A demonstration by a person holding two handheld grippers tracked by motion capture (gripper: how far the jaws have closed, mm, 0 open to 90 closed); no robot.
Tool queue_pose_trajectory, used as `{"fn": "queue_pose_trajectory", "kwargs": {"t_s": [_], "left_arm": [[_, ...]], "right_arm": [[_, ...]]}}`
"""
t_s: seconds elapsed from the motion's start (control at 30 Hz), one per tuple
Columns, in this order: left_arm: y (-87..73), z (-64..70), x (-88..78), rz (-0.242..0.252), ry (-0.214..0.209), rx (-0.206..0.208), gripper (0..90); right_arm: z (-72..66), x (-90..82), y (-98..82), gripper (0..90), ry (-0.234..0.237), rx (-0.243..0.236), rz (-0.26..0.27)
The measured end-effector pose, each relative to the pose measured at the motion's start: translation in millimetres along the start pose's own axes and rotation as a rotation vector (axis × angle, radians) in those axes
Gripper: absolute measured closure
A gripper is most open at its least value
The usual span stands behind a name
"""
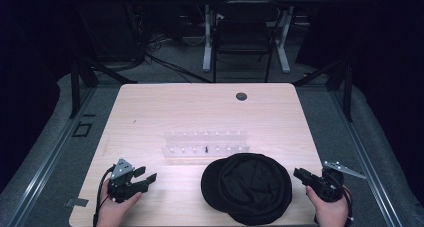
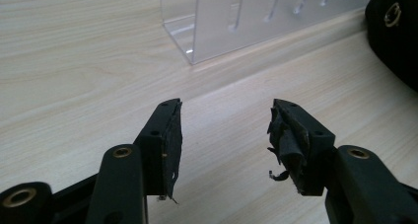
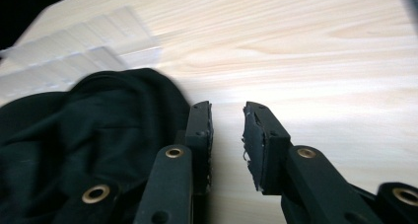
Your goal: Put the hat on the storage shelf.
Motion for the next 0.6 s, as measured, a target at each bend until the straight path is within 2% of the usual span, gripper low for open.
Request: {"fn": "queue_pose_trajectory", "kwargs": {"t_s": [0.03, 0.07, 0.1, 0.13, 0.23, 0.27, 0.37, 0.5, 0.6], "left_arm": [[0.0, 0.0, 0.0, 0.000, 0.000, 0.000, 45.4], [0.3, -2.6, 0.3, 0.004, 0.010, -0.004, 44.7], [0.5, -4.3, -0.1, 0.003, 0.013, -0.004, 44.7], [1.7, -9.3, -0.2, 0.011, 0.027, -0.012, 43.5], [2.6, -13.7, -0.1, 0.018, 0.036, -0.026, 42.7], [2.9, -16.3, 0.1, 0.020, 0.039, -0.031, 42.3], [2.7, -19.5, 1.9, 0.017, 0.044, -0.052, 42.0], [2.2, -18.3, 2.4, 0.008, 0.044, -0.047, 42.1], [1.9, -17.8, 2.6, 0.007, 0.044, -0.043, 42.1]], "right_arm": [[0.0, 0.0, 0.0, 72.5, 0.000, 0.000, 0.000], [12.2, -1.4, -2.7, 71.9, -0.061, -0.015, 0.006], [12.2, -1.4, -2.7, 71.9, -0.061, -0.015, 0.006], [21.3, -2.4, -5.9, 70.8, -0.122, -0.040, -0.004], [23.3, -1.4, -8.0, 70.2, -0.136, -0.048, -0.011], [23.7, 0.0, -11.1, 68.6, -0.166, -0.081, -0.034], [19.3, 3.0, -14.5, 68.1, -0.162, -0.098, -0.054], [15.2, 3.2, -17.9, 67.4, -0.161, -0.108, -0.092], [12.2, 4.7, -18.4, 65.2, -0.147, -0.096, -0.106]]}}
Point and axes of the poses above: each handheld gripper's, and its own axes: x roughly forward along the jaws, y roughly out of its top, z roughly to its right, the point moved 9 cm from there along x, roughly forward along the jaws, and after that the axes turned 4 degrees about -y, right-handed, at the moved point
